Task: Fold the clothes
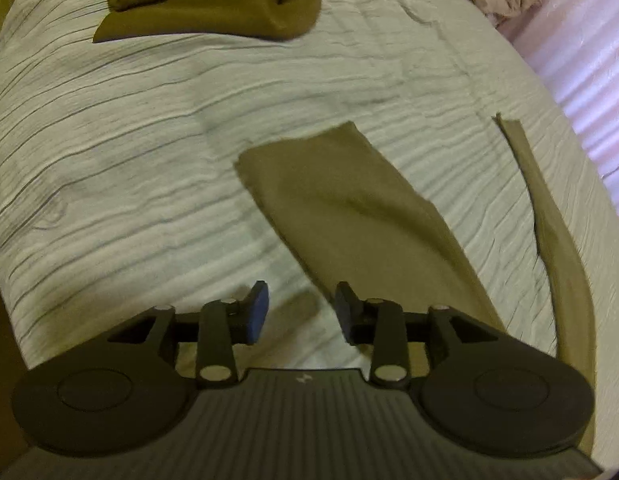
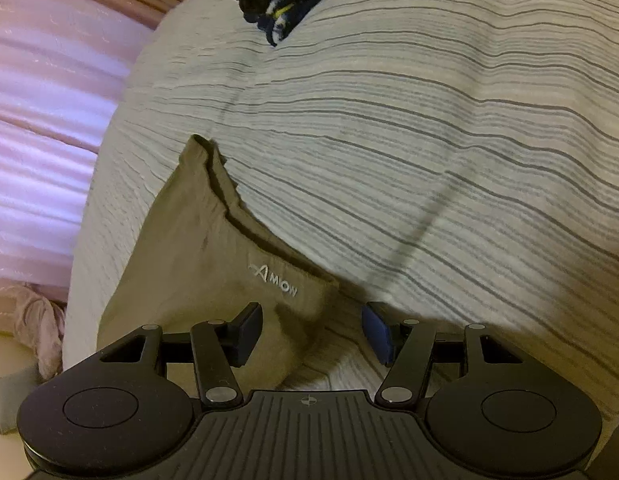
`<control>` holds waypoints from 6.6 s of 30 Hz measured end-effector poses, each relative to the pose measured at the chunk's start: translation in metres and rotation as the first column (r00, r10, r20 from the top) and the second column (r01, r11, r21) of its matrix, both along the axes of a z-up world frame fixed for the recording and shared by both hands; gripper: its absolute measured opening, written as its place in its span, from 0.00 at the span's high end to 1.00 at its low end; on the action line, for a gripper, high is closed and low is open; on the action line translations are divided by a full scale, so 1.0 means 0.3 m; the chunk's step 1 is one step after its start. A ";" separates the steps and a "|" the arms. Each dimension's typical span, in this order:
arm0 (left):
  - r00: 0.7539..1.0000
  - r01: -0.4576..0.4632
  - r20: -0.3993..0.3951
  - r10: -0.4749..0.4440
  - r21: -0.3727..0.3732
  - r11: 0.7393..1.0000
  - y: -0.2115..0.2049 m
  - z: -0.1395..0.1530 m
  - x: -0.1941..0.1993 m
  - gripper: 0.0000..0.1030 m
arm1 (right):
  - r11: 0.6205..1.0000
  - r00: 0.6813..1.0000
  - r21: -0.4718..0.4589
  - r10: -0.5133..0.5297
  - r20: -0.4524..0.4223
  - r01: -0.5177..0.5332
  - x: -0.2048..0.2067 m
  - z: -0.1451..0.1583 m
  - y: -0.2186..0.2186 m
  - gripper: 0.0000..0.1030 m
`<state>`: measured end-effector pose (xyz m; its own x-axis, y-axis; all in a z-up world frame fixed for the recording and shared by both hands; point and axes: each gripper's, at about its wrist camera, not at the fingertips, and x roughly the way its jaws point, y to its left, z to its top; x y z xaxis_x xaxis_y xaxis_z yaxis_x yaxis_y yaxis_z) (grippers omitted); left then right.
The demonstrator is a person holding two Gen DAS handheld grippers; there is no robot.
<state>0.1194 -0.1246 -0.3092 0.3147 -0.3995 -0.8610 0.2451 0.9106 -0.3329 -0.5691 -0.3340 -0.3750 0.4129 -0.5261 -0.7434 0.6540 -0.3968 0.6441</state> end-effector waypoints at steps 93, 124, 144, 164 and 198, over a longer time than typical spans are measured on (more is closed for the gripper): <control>0.920 0.326 -0.182 -0.347 -0.133 0.936 -0.555 -0.054 -1.145 0.91 | 0.752 0.734 -0.095 0.658 0.171 -0.652 -0.055 -0.059 -0.627 0.48; 0.834 0.552 -0.012 -0.552 -0.014 0.834 -0.410 -0.092 -0.822 0.88 | 0.473 0.210 0.174 0.653 -0.728 -0.864 0.451 0.030 -0.039 0.66; 0.700 0.701 0.056 -0.712 0.135 0.700 -0.249 0.524 -0.597 0.64 | 0.776 0.657 0.126 0.598 -0.458 -0.619 0.600 0.705 0.181 0.65; 0.626 0.740 0.182 -0.758 0.168 0.651 0.040 0.756 -1.049 0.54 | 0.704 0.556 0.056 0.604 -0.571 -0.708 0.434 0.939 0.465 0.14; 0.653 0.660 0.258 -0.712 0.268 0.702 0.411 0.851 -1.296 0.49 | 0.620 0.514 -0.004 0.648 -0.562 -0.785 0.261 0.997 0.737 0.14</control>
<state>-0.2695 -0.0015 -0.0539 0.2620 -0.5002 -0.8253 0.8846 0.4664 -0.0018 -0.4909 -0.1129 -0.0759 0.3681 -0.3877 -0.8451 0.8705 0.4631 0.1667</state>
